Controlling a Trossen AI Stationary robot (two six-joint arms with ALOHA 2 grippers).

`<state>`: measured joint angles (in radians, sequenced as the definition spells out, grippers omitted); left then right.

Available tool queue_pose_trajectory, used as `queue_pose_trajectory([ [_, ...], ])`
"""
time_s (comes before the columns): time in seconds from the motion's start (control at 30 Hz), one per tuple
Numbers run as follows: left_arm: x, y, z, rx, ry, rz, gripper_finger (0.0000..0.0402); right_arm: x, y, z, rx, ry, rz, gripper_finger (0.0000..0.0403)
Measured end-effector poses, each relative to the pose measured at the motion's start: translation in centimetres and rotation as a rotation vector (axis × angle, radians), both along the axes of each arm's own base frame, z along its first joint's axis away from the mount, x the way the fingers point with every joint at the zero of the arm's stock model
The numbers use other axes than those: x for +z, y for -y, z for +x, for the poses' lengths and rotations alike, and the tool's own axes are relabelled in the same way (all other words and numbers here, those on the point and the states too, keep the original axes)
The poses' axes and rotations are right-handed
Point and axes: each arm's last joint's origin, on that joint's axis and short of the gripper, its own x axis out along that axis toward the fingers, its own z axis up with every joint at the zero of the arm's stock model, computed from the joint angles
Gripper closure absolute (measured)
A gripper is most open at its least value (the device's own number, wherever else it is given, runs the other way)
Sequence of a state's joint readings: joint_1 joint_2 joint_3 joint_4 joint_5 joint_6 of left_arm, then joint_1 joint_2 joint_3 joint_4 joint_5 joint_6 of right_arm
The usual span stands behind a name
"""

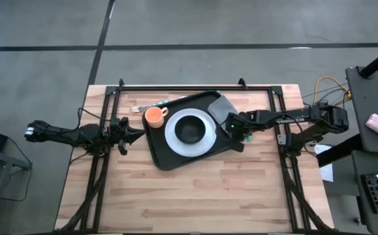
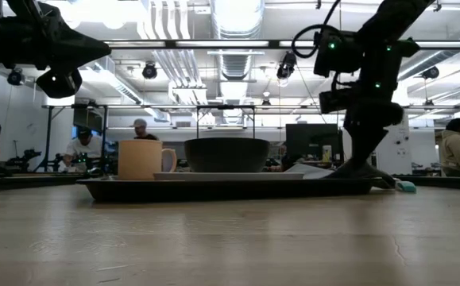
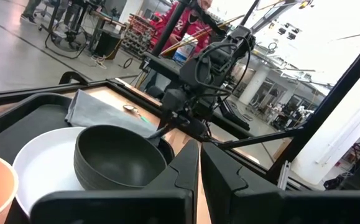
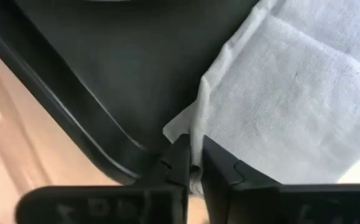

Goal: Set up tray
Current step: Put the gray napkin on the black tray to the right of the white plate

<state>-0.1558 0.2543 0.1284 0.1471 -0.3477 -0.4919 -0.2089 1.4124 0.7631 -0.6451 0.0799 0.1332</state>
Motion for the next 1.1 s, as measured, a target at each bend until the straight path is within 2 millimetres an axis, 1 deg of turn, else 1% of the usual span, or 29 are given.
queue_pose_trajectory([
  [0.07,0.0,0.0,0.0,0.001,0.000,0.000,0.0402,0.1,0.0,0.4,-0.037,0.049,0.024,0.0389],
  [0.17,0.0,0.0,0.0,0.000,0.000,0.000,0.0402,0.3,0.0,1.0,-0.091,0.127,0.055,0.0390],
  [0.33,0.0,0.0,0.0,0.000,0.000,0.000,0.0402,0.7,-0.1,2.0,-0.107,0.238,0.084,0.0390],
  [0.43,0.0,0.0,0.0,0.000,0.000,0.000,0.0402,0.8,-0.4,2.2,-0.091,0.260,0.118,0.0390],
  [0.57,0.0,0.0,0.0,0.000,0.000,0.000,0.0402,0.8,-0.5,2.3,-0.119,0.263,0.140,0.0389],
  [0.63,0.0,0.0,0.0,0.000,-0.001,0.000,0.0402,1.0,-0.5,2.4,-0.113,0.274,0.165,0.0383],
  [0.7,0.0,0.0,0.0,0.000,0.000,0.000,0.0402,1.3,-0.6,2.5,-0.124,0.272,0.194,0.0363],
  [0.77,0.0,0.0,0.0,0.001,-0.001,0.000,0.0402,1.6,-0.6,2.5,-0.145,0.255,0.217,0.0333],
  [0.87,0.0,0.0,0.0,0.000,0.000,0.000,0.0402,2.2,-0.6,2.6,-0.149,0.235,0.230,0.0275],
  [0.97,0.0,0.0,0.0,0.001,0.000,0.000,0.0402,2.9,-0.5,2.9,-0.148,0.251,0.223,0.0215],
  [1.03,0.0,0.0,0.0,0.001,-0.001,0.000,0.0402,3.4,-0.3,3.2,-0.152,0.267,0.181,0.0181],
  [1.1,0.0,0.0,0.0,0.000,0.000,0.000,0.0402,3.8,0.0,3.3,-0.194,0.268,0.072,0.0159],
])
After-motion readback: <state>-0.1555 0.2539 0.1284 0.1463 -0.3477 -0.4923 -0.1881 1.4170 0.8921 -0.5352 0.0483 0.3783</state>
